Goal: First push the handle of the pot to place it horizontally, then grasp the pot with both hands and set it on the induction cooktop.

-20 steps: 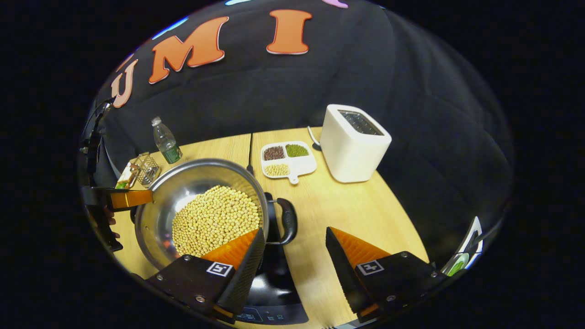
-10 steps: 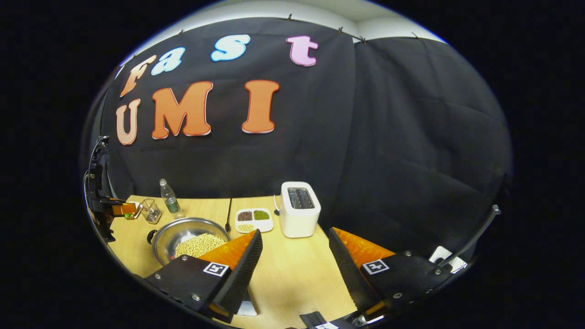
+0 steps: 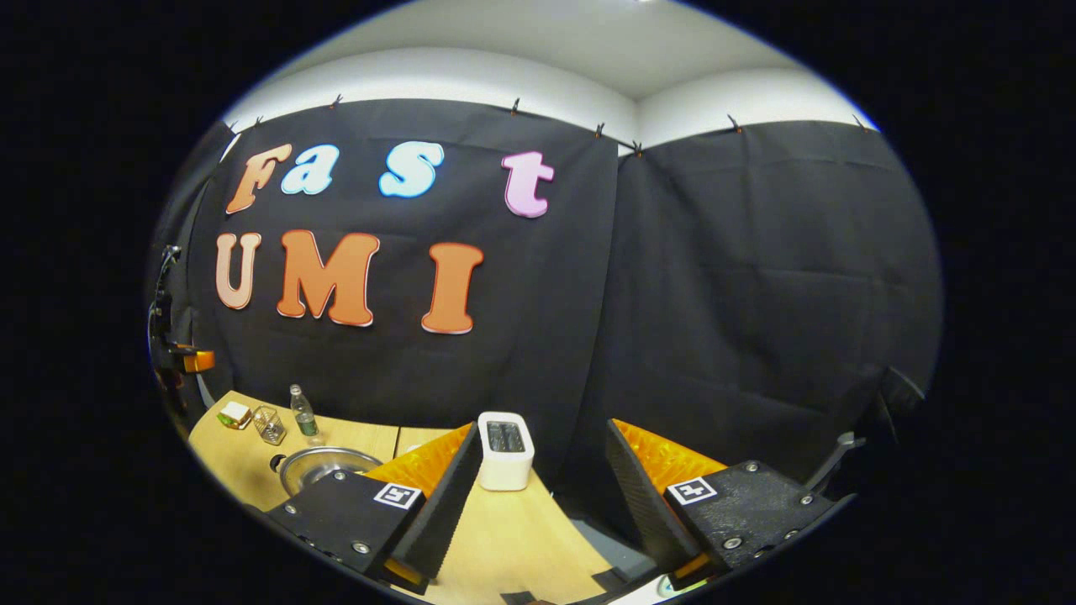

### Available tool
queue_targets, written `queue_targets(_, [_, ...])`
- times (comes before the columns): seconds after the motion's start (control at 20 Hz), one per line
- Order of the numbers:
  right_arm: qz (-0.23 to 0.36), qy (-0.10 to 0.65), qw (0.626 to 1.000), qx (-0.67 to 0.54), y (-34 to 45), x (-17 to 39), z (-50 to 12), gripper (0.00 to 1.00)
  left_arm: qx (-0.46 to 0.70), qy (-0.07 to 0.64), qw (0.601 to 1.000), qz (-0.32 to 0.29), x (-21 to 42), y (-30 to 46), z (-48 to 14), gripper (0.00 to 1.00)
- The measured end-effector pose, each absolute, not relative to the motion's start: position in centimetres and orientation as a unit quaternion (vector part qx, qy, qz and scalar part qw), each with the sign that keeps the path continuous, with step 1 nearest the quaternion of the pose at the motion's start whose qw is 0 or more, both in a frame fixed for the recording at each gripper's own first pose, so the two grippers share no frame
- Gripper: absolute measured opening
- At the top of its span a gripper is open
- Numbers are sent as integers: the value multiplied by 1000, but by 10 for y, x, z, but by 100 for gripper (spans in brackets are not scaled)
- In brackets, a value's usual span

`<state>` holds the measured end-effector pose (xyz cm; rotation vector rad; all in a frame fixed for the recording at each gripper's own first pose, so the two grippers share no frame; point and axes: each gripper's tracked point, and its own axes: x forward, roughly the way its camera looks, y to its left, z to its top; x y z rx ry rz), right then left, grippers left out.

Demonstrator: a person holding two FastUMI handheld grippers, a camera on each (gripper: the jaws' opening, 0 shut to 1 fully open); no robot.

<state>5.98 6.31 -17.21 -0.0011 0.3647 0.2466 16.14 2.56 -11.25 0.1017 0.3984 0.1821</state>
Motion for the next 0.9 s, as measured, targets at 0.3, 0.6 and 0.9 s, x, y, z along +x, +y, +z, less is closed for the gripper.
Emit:
queue_targets(0.3, [130,100,986,3,59,66,-113,96,40,13,995,89,154,8,41,74])
queue_targets(0.6, [160,54,986,8,68,76,-80,94,39,-52,993,98,132,-8,106,73])
queue_targets(0.9, [173,27,984,23,65,79,-71,94,64,-71,989,109,103,-35,131,84])
